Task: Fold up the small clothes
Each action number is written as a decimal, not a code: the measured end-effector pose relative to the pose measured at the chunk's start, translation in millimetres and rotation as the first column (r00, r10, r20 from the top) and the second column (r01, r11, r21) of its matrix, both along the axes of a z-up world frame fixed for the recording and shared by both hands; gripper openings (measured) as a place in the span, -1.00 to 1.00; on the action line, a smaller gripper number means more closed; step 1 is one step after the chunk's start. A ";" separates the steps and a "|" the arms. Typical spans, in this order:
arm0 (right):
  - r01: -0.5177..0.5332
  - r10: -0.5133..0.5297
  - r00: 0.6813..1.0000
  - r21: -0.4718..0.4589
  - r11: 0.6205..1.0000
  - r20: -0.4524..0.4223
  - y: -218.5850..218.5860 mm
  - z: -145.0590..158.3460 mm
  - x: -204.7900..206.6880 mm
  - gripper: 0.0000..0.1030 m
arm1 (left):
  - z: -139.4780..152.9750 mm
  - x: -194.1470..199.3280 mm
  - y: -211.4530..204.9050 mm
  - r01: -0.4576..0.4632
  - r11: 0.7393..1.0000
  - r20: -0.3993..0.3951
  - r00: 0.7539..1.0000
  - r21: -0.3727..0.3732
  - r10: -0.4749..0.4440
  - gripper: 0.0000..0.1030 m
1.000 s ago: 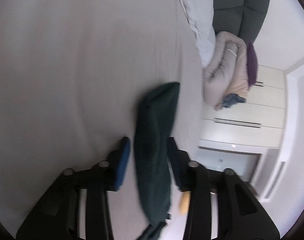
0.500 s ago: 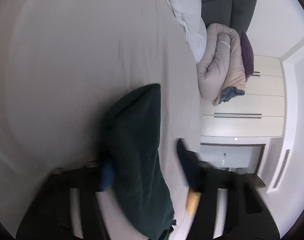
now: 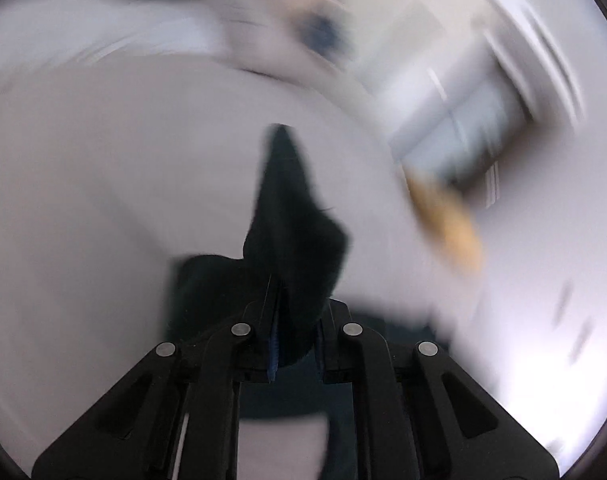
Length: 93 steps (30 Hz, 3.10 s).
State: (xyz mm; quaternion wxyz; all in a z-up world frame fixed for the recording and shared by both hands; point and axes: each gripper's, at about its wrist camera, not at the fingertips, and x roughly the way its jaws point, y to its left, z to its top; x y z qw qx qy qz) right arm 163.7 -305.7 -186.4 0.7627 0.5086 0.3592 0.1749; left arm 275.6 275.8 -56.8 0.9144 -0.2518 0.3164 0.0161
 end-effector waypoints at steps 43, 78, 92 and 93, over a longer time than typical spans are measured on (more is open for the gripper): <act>-0.273 0.230 0.962 -0.492 0.827 -0.148 86.0 44.5 187.5 -0.82 | -7.2 -36.8 -34.6 0.103 0.995 0.031 0.994 0.007 -0.103 -0.69; -0.186 0.093 0.972 -0.472 0.862 -0.214 14.6 -5.4 178.3 -0.83 | -46.6 49.0 -108.6 0.294 0.952 -0.159 0.947 0.081 -0.279 -0.68; -0.189 0.077 0.971 -0.522 0.831 -0.228 12.3 -0.3 184.2 -0.84 | -46.3 59.3 -126.9 0.337 0.929 -0.204 0.931 0.155 -0.304 -0.68; -0.188 0.074 0.970 -0.526 0.830 -0.230 11.2 -0.2 184.0 -0.84 | -50.7 60.3 -131.5 0.338 0.928 -0.211 0.929 0.157 -0.303 -0.68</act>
